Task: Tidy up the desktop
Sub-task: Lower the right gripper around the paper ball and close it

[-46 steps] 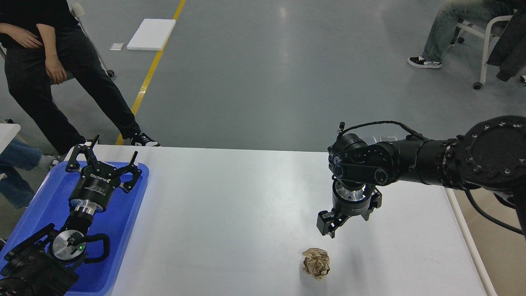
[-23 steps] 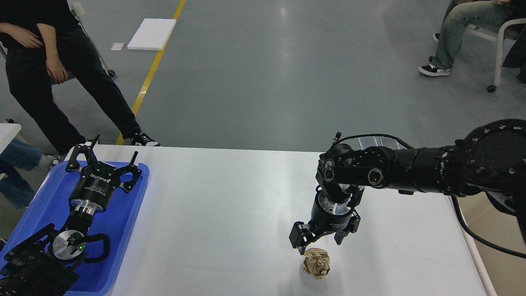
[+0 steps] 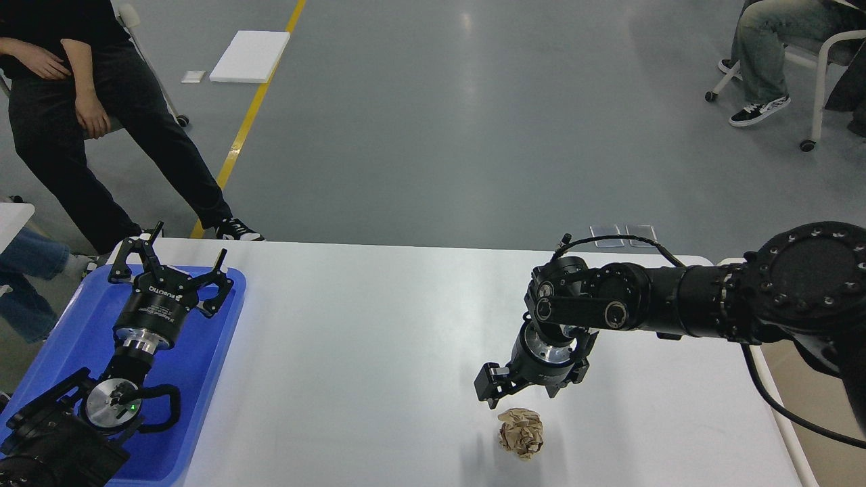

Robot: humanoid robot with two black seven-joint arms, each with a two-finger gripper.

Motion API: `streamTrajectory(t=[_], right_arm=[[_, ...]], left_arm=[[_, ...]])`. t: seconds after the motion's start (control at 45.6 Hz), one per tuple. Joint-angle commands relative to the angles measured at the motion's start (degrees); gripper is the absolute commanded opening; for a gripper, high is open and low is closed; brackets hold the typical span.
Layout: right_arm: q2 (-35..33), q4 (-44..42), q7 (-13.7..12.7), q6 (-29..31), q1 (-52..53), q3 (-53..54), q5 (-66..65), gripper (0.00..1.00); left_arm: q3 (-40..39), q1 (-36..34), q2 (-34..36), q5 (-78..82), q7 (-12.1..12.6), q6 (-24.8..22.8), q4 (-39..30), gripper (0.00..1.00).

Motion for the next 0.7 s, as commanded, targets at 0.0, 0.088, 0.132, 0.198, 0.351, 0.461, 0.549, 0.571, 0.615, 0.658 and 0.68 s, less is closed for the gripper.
streamTrajectory(t=[0.0, 0.088, 0.132, 0.198, 0.351, 0.461, 0.549, 0.571, 0.615, 0.658, 0.68], right_arm=[[0.00, 0.36, 0.00, -3.36, -1.90, 0.30, -3.04, 1.00], [0.00, 1.76, -0.09, -3.01, -1.64, 0.48, -2.78, 1.00], [0.00, 2.03, 0.00, -3.01, -1.64, 0.48, -2.34, 1.00], [0.00, 2.12, -0.09, -2.83, -1.90, 0.39, -2.08, 1.00], [0.00, 1.59, -0.09, -3.01, -1.82, -1.37, -0.58, 1.00], [0.00, 1.59, -0.09, -3.01, -1.55, -1.63, -0.67, 1.00], [0.00, 1.41, -0.09, -3.27, -1.46, -1.28, -0.58, 1.00], [0.00, 1.50, -0.09, -3.27, -1.55, -1.19, -0.58, 1.00], [0.00, 1.50, -0.09, -3.18, -1.64, -1.19, -0.58, 1.00], [0.00, 1.41, -0.09, -3.18, -1.99, -1.45, -0.67, 1.00], [0.00, 1.41, -0.09, -3.44, -2.16, -1.46, -0.67, 1.00]], left_arm=[[0.00, 0.00, 0.00, 0.00, 0.00, 0.01, -0.04, 0.99], [0.00, 0.00, 0.00, 0.00, 0.00, 0.01, 0.05, 0.99], [0.00, 0.00, 0.00, 0.00, 0.00, 0.01, -0.04, 0.99], [0.00, 0.00, 0.00, 0.00, 0.00, 0.01, -0.04, 0.99], [0.00, 0.00, 0.00, 0.00, 0.00, 0.01, 0.05, 0.99], [0.00, 0.00, 0.00, 0.00, 0.00, 0.01, -0.04, 0.99], [0.00, 0.00, 0.00, 0.00, 0.00, 0.01, -0.04, 0.99], [0.00, 0.00, 0.00, 0.00, 0.00, 0.01, 0.05, 0.99], [0.00, 0.00, 0.00, 0.00, 0.00, 0.01, 0.05, 0.99], [0.00, 0.00, 0.00, 0.00, 0.00, 0.01, 0.05, 0.99], [0.00, 0.00, 0.00, 0.00, 0.00, 0.01, -0.04, 0.99]])
